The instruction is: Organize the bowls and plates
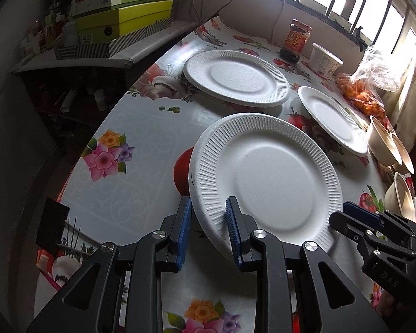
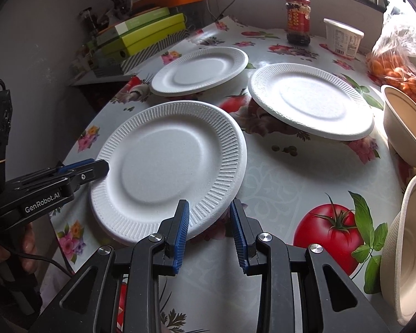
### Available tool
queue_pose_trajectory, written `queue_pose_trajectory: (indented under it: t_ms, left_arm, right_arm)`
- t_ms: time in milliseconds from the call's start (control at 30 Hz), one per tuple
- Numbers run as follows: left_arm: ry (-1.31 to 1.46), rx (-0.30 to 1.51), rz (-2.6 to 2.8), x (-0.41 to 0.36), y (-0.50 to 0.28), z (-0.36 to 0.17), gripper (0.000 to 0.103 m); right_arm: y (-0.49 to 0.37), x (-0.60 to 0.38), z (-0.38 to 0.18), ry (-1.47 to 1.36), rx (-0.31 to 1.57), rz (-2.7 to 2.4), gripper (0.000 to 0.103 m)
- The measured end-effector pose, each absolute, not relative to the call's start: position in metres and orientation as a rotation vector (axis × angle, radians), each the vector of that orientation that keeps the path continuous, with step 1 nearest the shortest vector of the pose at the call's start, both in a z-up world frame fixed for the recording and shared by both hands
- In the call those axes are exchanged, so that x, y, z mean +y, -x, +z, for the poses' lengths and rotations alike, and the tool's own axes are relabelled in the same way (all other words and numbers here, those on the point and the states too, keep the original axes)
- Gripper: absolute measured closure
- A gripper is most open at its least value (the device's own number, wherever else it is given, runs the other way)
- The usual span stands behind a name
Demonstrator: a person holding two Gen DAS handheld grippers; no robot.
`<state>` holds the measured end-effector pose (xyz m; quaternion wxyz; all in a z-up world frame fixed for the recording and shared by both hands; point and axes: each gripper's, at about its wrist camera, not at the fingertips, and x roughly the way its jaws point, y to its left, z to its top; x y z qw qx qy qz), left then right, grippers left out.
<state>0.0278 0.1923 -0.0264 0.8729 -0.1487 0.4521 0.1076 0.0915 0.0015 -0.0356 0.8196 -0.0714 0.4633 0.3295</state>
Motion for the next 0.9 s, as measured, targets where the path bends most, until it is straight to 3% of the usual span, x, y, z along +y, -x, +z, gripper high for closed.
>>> queue_pose_trajectory:
  t_ms: [233,400,767,900]
  left_arm:
    - [0.323,0.940,0.238,0.197,-0.026,-0.024,0.076]
    - [0.315,0.924,0.249,0.199,-0.023,-0.014,0.076]
    - [0.278,0.874,0.147,0.175,-0.044,0.033,0.076]
    - [0.292,0.883,0.092,0.159,-0.066,0.041,0.076]
  right_arm:
    - [-0.092,0.000,-0.034,0.155,0.981,0.698,0.071]
    - [-0.092,-0.008,-0.025,0.135,0.960,0.687,0.064]
    - [-0.109,-0.052,0.037,0.061,0.864,0.690,0.058]
    - [-0.138,-0.075,0.061,0.086,0.816,0.660,0.051]
